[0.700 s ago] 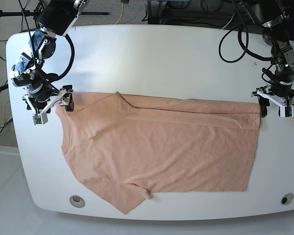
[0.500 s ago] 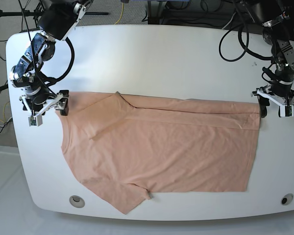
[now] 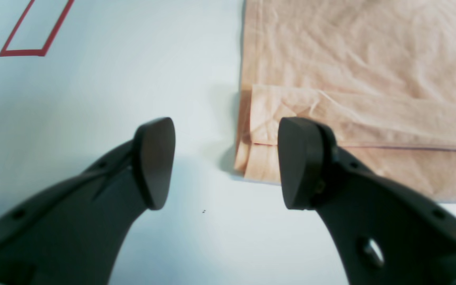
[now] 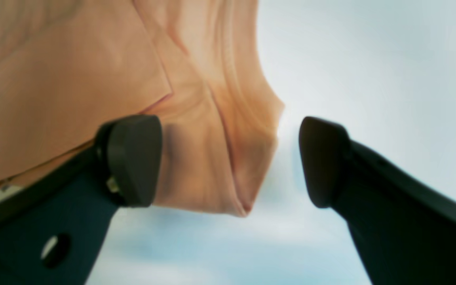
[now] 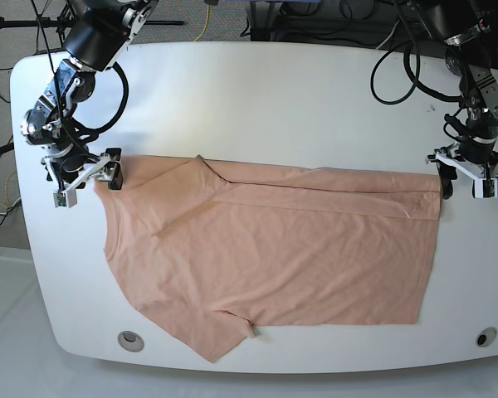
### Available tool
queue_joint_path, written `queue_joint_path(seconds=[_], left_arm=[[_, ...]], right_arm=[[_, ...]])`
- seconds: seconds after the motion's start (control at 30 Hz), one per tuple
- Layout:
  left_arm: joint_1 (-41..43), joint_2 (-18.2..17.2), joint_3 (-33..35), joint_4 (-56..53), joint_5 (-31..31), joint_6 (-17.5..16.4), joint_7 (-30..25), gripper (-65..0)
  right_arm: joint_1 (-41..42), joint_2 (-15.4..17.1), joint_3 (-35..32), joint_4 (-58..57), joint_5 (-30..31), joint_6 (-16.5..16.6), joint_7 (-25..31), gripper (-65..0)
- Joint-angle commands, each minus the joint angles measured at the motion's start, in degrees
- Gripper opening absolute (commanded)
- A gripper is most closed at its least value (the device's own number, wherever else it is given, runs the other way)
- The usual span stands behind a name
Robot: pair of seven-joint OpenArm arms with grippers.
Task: Fold the T-shirt properly
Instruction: 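Hold the shirt hem corners with both grippers, adjusting grip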
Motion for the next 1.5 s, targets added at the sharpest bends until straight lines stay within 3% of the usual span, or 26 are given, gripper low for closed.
queue_joint_path(seconds=[0.0, 1.3, 1.37, 1.47], left_arm=[[-0.4, -0.8, -0.3, 1.2, -0.8, 0.1, -1.7, -26.5], [-0.2, -1.2, -0.4, 1.0, -1.2, 0.3, -2.2, -27.2], [-0.2, -1.2, -0.4, 1.1, -1.2, 0.3, -2.3, -27.2], [0.0, -1.1, -0.3, 1.6, -1.1, 0.3, -2.4, -27.2]], right_arm=[[1.2, 0.9, 0.2, -0.7, 1.0, 0.4, 2.0, -14.2], [-0.5, 0.4, -1.1, -7.7, 1.5, 0.4, 7.5, -11.4], [-0.6, 0.2, -1.4, -7.6, 1.4, 0.4, 7.6, -11.7], [-0.5, -0.1, -1.4, -8.1, 1.7, 0.4, 7.5, -17.3]])
